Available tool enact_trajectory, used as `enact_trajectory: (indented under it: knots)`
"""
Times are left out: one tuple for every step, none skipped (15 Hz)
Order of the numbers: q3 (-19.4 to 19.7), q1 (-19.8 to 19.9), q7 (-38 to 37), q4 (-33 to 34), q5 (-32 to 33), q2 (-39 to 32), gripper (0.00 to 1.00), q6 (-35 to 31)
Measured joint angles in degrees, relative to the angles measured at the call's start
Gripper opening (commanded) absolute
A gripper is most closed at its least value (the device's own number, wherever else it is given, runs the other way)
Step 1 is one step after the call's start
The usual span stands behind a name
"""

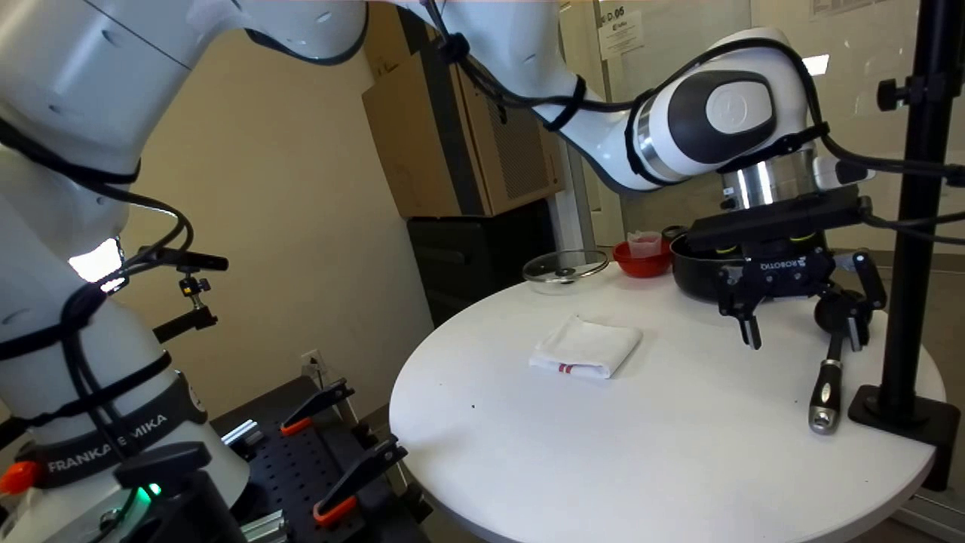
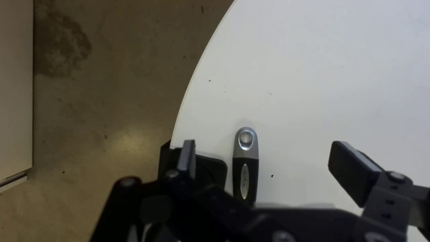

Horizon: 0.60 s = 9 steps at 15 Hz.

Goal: Move the black spoon to the left

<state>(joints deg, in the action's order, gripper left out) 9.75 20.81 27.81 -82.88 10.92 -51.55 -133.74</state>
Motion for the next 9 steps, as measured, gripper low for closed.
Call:
enact_trajectory:
  knots:
    - [0.0,0.0,0.0,0.5,0.0,-0.4,1.00,0.0]
    - [0.0,0.0,0.0,0.8,0.0,-0.6,1.00,0.0]
    - [0.0,0.0,0.0,0.8,0.0,-0.6,1.00,0.0]
    - [0.0,0.0,0.0,0.7,0.0,-0.6,1.00,0.0]
    - [0.0,0.0,0.0,0.7,0.0,-0.8,1.00,0.0]
    - [0.0,-0.1,0.0,0.7,0.1,-1.1,1.00,0.0]
    - [0.0,-0.1,0.0,0.7,0.3,-1.6,1.00,0.0]
    - [0.0,-0.2,0.0,0.8,0.6,-2.2,1.00,-0.1]
    - [0.0,-0.2,0.0,0.9,0.9,-2.8,1.00,-0.1]
